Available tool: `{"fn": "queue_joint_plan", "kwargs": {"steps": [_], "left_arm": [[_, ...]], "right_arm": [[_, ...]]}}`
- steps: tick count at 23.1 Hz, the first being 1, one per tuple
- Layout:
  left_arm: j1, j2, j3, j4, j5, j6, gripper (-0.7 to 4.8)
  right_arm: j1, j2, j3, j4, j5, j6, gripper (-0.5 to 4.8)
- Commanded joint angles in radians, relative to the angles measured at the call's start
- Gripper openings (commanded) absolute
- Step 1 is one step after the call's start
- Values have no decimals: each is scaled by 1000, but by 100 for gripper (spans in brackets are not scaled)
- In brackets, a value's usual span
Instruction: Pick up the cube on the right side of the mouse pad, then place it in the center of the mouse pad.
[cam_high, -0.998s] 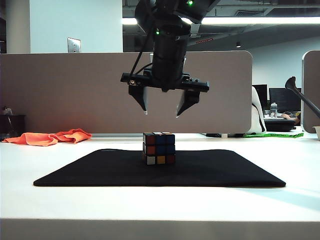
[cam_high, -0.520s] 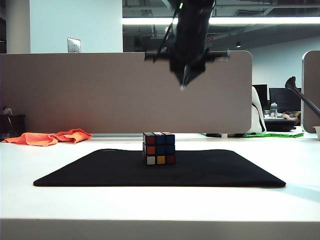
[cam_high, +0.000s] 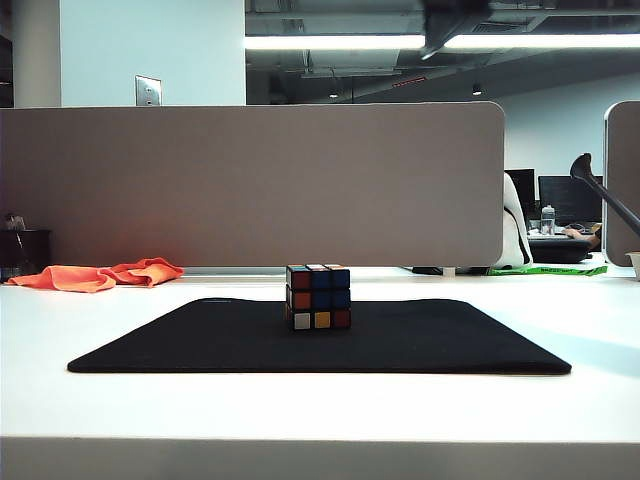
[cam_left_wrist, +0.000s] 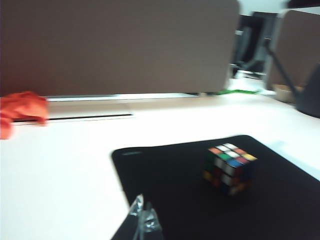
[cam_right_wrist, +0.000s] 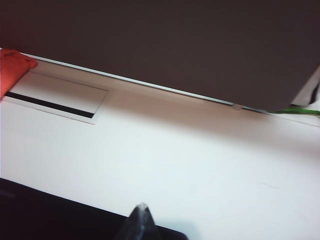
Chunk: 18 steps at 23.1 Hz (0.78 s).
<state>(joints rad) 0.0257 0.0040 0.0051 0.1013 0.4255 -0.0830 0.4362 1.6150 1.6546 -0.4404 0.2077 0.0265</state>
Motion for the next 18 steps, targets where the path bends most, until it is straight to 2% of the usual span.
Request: {"fn": "queue_joint_plan", "kwargs": {"steps": [1, 4, 8, 13, 18], "left_arm": [[0, 1, 4, 6, -47, 10, -6], [0, 1, 4, -14, -48, 92, -6], [0, 1, 4, -40, -81, 92, -6], [0, 1, 3, -57, -163, 92, -6], [0, 1, 4, -62, -240, 90, -6]], "right_arm": [[-37, -70, -3, -38, -88, -53, -5], [-79, -183, -109, -5, -146, -86, -5], [-138, -347, -329, 80, -172, -97, -5], [-274, -618, -695, 232, -288, -101, -5], [-386, -847, -962, 379, -296, -97, -5]]}}
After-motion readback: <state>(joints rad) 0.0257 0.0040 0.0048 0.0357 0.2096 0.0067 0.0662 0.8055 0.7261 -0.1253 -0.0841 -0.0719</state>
